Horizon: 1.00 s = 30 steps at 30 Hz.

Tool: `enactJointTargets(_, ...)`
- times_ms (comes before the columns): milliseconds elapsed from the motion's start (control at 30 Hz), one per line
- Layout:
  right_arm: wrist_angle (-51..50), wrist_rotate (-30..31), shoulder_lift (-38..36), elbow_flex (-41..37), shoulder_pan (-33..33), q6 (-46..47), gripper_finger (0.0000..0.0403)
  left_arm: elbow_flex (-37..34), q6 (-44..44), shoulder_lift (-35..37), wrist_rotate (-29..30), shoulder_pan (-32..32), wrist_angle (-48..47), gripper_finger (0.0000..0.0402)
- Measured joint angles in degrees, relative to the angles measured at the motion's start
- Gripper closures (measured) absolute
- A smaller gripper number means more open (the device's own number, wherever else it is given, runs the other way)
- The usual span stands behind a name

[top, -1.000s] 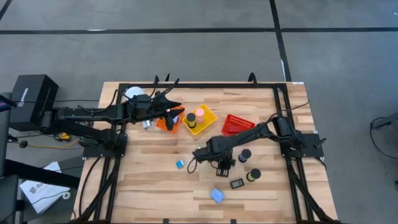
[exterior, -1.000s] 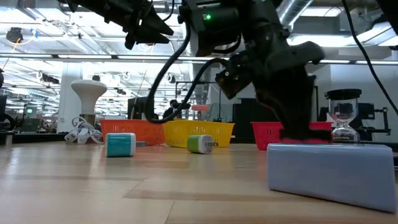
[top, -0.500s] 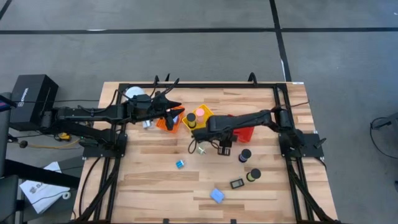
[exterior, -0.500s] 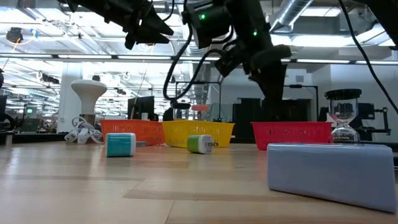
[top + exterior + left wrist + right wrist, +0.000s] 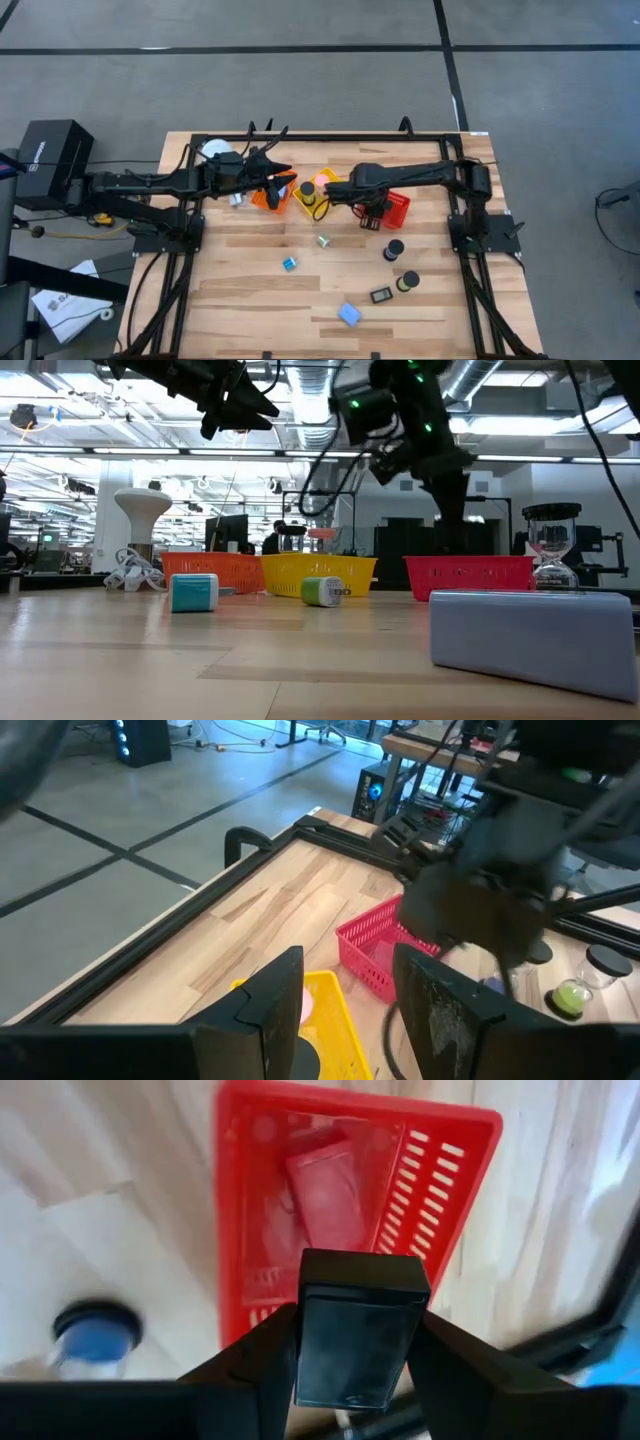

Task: Pick & Place Office items
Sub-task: Put the top black timer in the red bin, then put the blue and white charger adapter in the orange bin

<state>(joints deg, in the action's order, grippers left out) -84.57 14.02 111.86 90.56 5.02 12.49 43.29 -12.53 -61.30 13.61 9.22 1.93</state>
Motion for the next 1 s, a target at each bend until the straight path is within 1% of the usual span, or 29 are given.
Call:
enactJointTargets(100,6.6,-0.17,-3.7,-7.01,0.96,0.0,0.023,0.0,0.0,0.0,0.02,0.01,0.0,0.0252)
enactJointTargets(200,11.07,-0.45,-6.39,-12.33,1.65,0.03,0.0231,0.0,0.0,0.0,0.02,-0.01,-0.02,0.0252)
enactJointTargets(267,12.19,-0.65,-7.9,-15.26,2.09,0.89,0.0237,0.0,0.0,0.0,0.02,-0.01,-0.02,0.0252)
enactJointTargets(367,16.77,-0.64,-9.81,-19.77,2.69,2.08,0.0244,0.0,0.0,0.01,0.01,-0.01,-0.01,0.0252)
enactJointTargets(500,22.11,-0.63,-11.67,-24.47,2.58,2.08,0.024,0.0,0.0,0.0,0.01,0.0,0.0,0.0252)
enactJointTargets(600,23.35,-0.71,-12.49,-26.33,2.44,2.1,0.0227,0.0,0.0,0.0,0.02,-0.01,-0.02,0.0252)
enactJointTargets(767,23.39,-0.65,-14.05,-26.49,2.55,2.06,0.0207,0.0,0.0,0.0,0.02,0.0,0.0,0.0252)
enactJointTargets(1000,23.21,-0.67,-16.95,-26.49,2.51,2.08,0.0206,0.0,0.0,0.0,0.0,-0.01,0.0,0.0252)
